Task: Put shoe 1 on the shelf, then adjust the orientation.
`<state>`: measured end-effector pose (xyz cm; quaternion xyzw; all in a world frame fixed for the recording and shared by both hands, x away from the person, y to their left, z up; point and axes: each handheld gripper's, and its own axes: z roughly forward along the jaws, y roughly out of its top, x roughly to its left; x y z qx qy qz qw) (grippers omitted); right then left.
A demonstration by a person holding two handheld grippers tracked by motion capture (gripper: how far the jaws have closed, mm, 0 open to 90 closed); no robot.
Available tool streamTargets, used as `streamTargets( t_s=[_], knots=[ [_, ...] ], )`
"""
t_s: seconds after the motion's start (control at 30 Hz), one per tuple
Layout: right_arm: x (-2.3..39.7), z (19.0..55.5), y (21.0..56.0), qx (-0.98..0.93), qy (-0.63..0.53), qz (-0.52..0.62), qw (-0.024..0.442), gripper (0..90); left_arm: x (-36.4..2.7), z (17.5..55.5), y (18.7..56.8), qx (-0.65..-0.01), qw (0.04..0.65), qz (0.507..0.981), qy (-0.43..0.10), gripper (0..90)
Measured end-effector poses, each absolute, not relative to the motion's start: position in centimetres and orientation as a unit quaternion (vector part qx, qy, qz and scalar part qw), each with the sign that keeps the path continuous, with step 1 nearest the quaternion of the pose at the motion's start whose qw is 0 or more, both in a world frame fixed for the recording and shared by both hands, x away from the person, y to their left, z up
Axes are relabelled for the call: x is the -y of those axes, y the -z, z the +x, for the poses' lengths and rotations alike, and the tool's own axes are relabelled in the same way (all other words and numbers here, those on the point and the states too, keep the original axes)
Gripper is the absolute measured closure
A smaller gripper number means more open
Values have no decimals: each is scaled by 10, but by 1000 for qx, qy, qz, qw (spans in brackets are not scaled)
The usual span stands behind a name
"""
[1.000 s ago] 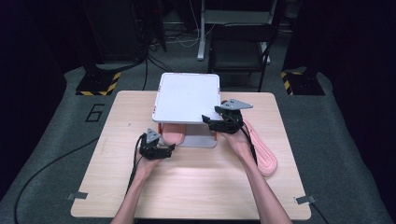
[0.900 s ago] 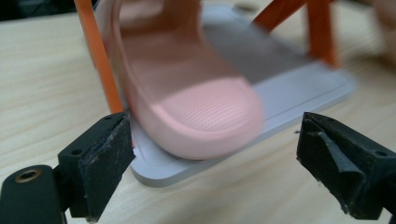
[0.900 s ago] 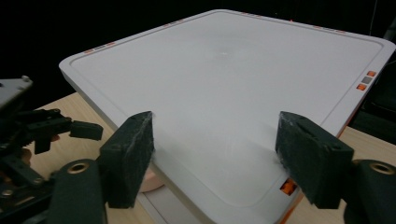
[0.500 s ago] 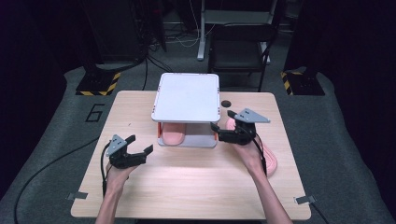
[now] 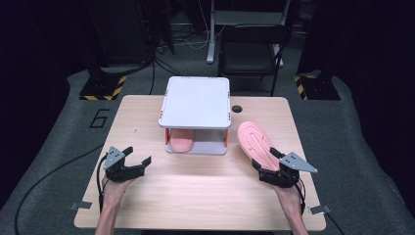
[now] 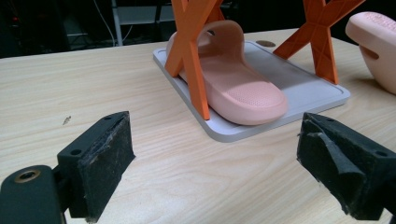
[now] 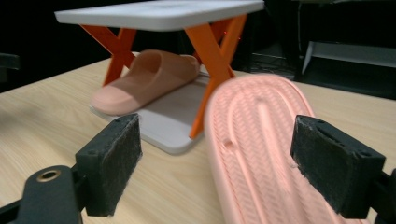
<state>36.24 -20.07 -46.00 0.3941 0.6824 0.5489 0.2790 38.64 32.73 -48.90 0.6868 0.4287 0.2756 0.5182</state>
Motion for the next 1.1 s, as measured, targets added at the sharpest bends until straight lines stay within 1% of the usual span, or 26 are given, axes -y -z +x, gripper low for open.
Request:
streamTargets(
  t_s=[0.2, 0.37, 0.57, 0.67, 0.73, 0.8, 0.9, 1.0, 1.1],
  knots=[
    [219, 358, 478, -663, -543, 428, 286, 161, -329, 385, 488, -432, 521, 680, -282, 117],
    [228, 358, 484, -652, -538, 443, 298, 177, -332, 385, 491, -446, 526, 669, -279, 128],
    [234, 361, 487, -651, -529, 451, 305, 186, -333, 384, 491, -447, 527, 669, -275, 133],
    [238, 362, 487, -653, -525, 451, 307, 215, -333, 384, 491, -447, 526, 669, -275, 137],
    [238, 361, 485, -655, -523, 452, 305, 233, -333, 385, 491, -447, 526, 669, -274, 138],
    [233, 360, 485, -667, -531, 435, 290, 244, -332, 385, 491, -445, 526, 671, -273, 139],
    [221, 360, 488, -693, -522, 412, 279, 242, -331, 386, 491, -446, 525, 671, -273, 140],
    [211, 361, 490, -713, -505, 397, 283, 239, -329, 386, 490, -446, 525, 672, -272, 140],
    [216, 366, 490, -703, -506, 408, 289, 248, -328, 386, 490, -444, 526, 673, -271, 142]
  ],
)
